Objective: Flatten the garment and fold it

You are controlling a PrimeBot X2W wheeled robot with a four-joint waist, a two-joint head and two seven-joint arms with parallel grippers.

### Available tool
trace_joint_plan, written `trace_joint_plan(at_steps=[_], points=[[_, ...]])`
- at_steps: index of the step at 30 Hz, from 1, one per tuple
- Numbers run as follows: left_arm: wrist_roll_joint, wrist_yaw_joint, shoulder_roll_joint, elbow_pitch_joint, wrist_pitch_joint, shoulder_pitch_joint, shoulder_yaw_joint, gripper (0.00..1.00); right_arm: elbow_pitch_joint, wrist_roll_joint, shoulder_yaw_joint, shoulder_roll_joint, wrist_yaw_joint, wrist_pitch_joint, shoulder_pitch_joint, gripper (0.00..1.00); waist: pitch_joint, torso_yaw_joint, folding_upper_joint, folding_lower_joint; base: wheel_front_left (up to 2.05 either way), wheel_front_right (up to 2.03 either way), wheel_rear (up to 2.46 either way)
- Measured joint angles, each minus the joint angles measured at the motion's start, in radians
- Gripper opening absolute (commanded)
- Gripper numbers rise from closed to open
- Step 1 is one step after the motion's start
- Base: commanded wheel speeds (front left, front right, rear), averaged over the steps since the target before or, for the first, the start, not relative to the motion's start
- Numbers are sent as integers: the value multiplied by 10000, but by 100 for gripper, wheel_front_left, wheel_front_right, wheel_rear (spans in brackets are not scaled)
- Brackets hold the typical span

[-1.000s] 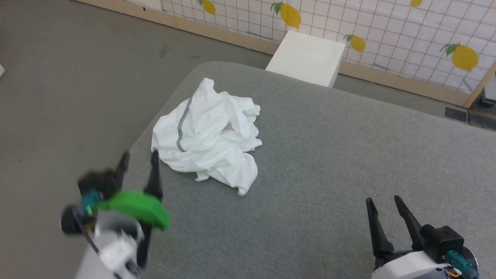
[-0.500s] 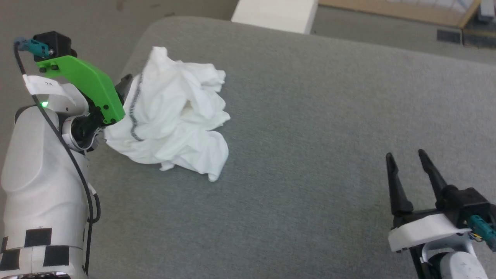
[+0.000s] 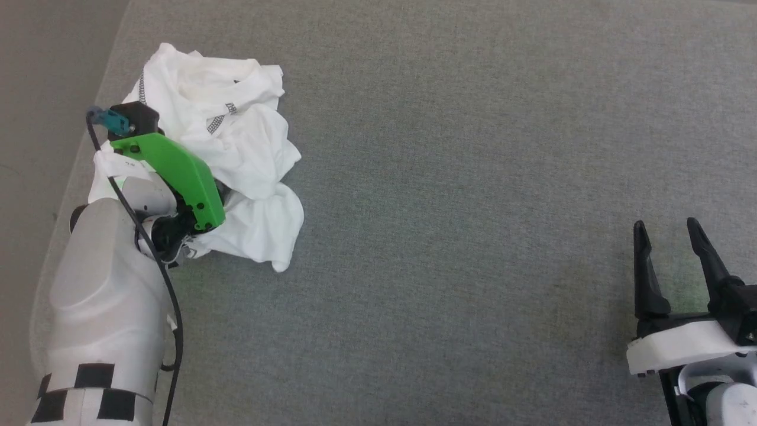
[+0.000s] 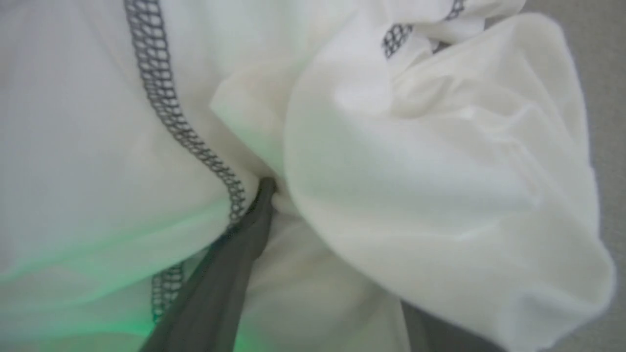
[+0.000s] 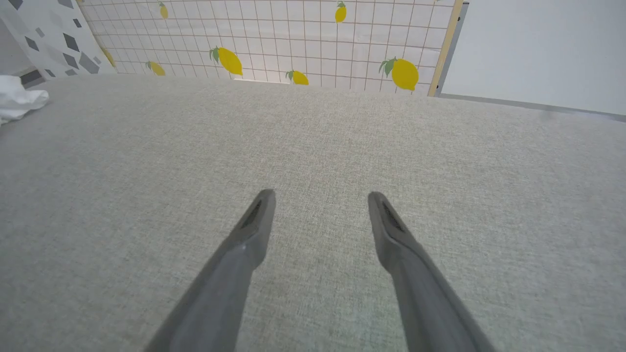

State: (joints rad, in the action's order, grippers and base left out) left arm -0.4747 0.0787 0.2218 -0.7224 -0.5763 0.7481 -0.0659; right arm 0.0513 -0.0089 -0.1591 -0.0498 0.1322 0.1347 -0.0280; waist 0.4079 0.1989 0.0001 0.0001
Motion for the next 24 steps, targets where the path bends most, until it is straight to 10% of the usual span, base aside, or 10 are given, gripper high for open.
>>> trace_joint_plan(at_steps=[1,2,10,24], points=[[13,8,-15,-46,226,19,-36,29,15,-2,-2,2,0,-31,22,100,11,25,0,0,0,0,0],[23,10,-46,-102,477,17,-61,0,19,-4,-12,0,0,-40,50,100,9,49,0,0,0,0,0],[439,-90,-173,-288,4280,523,54,0,-226,27,236,6,0,-71,342,100,-787,415,0,1,0,0,0],[-155,441,6,2280,4924,3698,-1195,0,-1124,713,573,4,0,337,570,100,-2372,346,0,-1,0,0,0]])
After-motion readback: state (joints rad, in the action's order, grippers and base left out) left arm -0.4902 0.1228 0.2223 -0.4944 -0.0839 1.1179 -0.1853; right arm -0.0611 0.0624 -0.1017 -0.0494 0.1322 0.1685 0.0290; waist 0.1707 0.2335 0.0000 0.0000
